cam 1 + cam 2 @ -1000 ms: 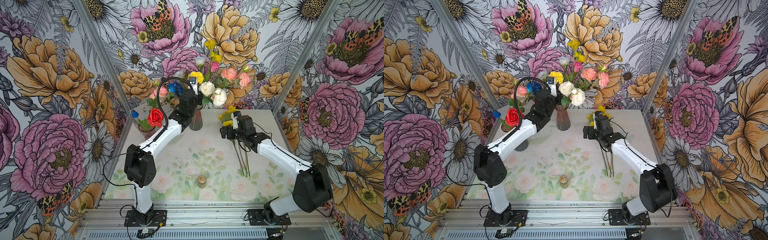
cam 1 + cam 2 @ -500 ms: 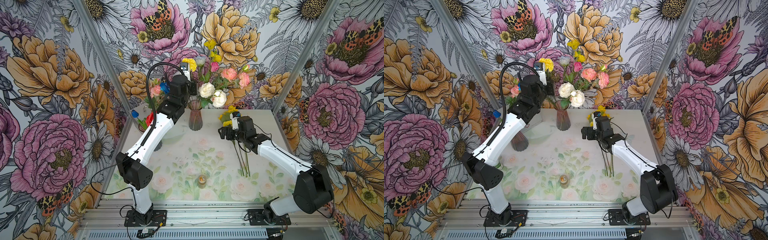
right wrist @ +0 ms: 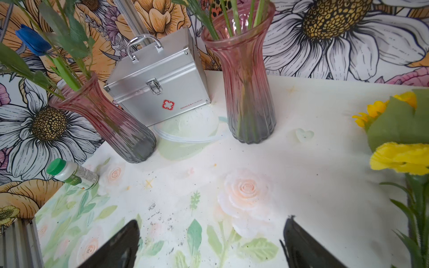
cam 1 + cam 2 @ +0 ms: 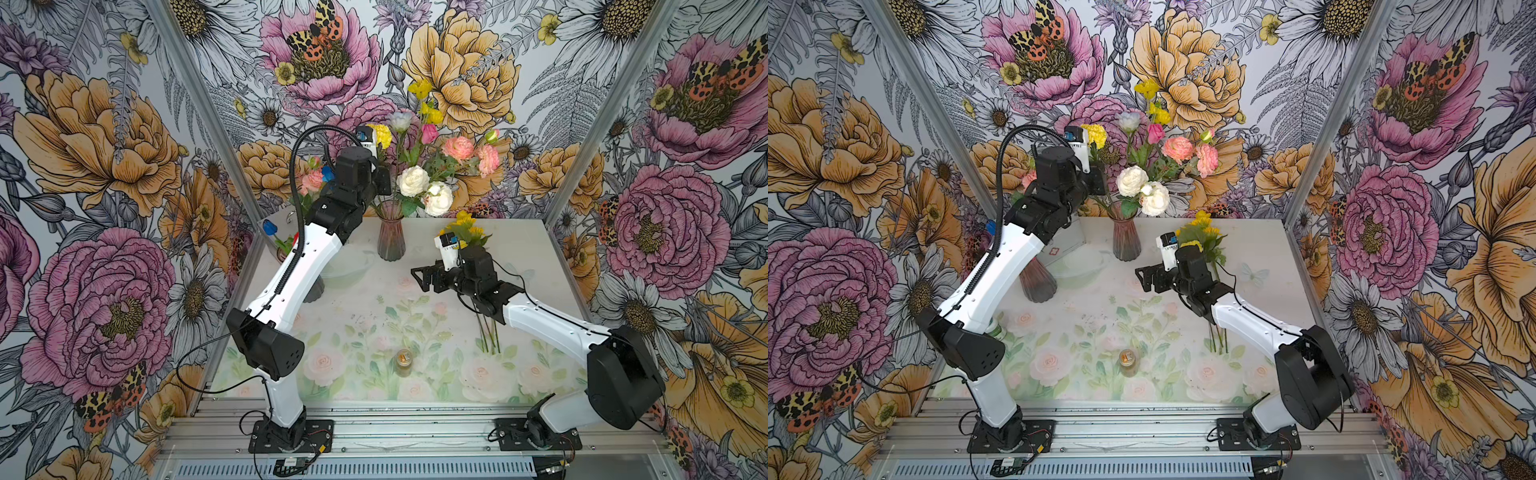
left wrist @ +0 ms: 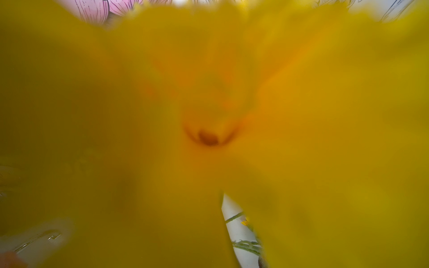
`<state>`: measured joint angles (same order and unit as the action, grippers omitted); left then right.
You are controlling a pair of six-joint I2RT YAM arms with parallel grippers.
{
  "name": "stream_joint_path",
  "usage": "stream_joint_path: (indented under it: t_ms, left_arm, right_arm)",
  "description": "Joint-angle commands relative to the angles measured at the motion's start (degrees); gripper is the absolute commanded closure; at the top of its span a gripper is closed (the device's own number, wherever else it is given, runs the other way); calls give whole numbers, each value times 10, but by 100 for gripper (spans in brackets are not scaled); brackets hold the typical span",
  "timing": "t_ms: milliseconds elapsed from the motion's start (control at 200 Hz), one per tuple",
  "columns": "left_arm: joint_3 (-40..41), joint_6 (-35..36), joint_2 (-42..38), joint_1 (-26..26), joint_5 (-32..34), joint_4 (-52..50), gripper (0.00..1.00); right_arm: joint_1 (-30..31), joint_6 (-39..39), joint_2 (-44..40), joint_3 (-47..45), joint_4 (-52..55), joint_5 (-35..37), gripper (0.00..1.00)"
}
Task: Pick out yellow flowers from the vase
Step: Place the flower at the center of the board.
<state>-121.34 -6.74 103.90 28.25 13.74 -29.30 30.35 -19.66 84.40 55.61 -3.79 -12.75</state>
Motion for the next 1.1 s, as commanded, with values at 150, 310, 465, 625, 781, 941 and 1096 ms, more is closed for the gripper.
stream_joint_path:
  t_ms: [150, 310, 465, 625, 781, 941, 1096]
  left_arm:
    - [-53, -8, -16, -22, -49, -16, 100]
    - [-95, -9, -3, -30, -72, -34, 100]
    - [-124, -23, -2, -32, -90, -55, 100]
    - [-108, -51, 10, -32, -110, -73, 100]
    - [-39, -77, -29, -26, -132, -73, 100]
    - [2, -86, -38, -5, -146, -75, 100]
    - [22, -100, -41, 1, -170, -79, 100]
  right_arm:
    - [7, 6, 5, 6, -39, -2, 3]
    - [9, 6, 9, 14, -37, 1, 3]
    - [11, 9, 2, 14, -36, 6, 3]
    - [12, 19, -7, 18, -32, 10, 3]
    - [15, 17, -21, 22, -36, 9, 3]
    - [16, 11, -27, 33, -52, 15, 3]
    - [21, 2, -22, 51, -66, 21, 4]
